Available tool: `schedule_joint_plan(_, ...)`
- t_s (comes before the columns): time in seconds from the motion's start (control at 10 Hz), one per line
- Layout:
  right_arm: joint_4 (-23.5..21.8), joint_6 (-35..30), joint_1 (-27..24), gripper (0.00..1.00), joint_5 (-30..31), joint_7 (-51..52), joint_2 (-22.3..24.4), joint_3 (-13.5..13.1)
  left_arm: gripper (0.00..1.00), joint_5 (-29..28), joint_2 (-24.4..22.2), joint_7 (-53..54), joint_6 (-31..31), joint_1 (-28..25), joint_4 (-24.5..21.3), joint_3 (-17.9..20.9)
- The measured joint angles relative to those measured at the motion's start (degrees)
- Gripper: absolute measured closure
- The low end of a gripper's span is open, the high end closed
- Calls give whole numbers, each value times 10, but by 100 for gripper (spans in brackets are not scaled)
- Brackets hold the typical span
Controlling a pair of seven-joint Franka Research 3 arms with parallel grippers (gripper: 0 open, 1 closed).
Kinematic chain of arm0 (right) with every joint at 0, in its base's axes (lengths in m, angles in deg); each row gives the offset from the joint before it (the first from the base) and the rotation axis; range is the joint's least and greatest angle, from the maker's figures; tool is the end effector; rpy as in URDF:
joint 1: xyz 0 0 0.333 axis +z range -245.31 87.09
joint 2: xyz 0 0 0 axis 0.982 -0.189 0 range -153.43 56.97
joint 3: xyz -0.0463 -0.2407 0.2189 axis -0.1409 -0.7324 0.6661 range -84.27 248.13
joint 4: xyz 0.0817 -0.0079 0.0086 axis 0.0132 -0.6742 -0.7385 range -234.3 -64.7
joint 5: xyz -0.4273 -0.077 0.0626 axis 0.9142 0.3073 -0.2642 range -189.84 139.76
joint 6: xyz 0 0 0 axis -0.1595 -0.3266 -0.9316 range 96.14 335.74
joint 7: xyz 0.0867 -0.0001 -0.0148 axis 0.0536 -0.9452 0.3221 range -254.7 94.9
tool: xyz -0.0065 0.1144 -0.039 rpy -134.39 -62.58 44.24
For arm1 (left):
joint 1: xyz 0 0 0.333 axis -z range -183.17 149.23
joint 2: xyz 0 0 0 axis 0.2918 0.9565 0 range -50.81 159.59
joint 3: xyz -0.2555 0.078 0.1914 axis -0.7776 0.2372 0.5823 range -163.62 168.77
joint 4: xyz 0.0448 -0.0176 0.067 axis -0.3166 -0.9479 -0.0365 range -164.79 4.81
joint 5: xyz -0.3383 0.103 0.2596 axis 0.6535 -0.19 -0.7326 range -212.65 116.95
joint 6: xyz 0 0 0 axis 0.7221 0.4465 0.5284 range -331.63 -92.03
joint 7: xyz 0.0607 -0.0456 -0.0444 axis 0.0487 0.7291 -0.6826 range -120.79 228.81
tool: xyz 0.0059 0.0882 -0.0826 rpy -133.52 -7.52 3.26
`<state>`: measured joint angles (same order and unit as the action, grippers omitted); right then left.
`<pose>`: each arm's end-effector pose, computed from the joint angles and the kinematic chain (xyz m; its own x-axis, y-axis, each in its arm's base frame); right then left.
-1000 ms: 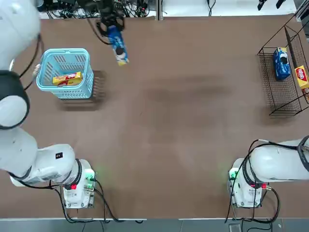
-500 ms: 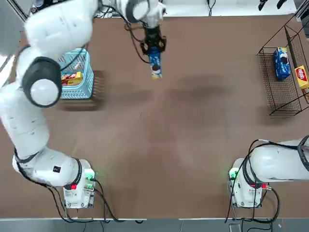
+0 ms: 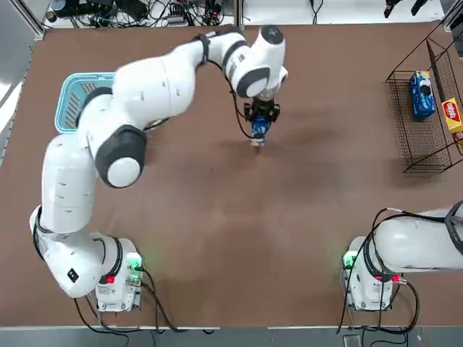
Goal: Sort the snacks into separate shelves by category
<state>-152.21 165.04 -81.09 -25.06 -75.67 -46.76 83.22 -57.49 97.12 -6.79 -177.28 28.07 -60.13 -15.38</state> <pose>0.5991 -0.0072 0.6066 0.9978 0.0617 0.0237 0.0616 -0.9981 0.0017 0.4215 -0.6693 0.3073 0.9975 -0.0250 -0.0654 -0.0252 -0.9997 -0.0033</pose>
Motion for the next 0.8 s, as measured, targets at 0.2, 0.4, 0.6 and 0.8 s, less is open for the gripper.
schedule_joint_plan(0.2, 0, -1, 13, 0, 0, 0, 0, 3, 41, 4, 24, 0, -10, -7, 28, 1)
schedule_joint_plan(0.4, 0, -1, 19, 0, 0, 0, -1, 3, 40, 5, 37, 0, -12, -3, 33, 1)
schedule_joint_plan(0.6, 0, -1, 23, 0, 0, 0, -2, 3, 36, 5, 50, -2, -19, 5, 34, 1)
schedule_joint_plan(0.8, 0, -1, 23, 0, 0, 0, -6, 3, 19, 5, 51, -3, -19, 5, 36, 1)
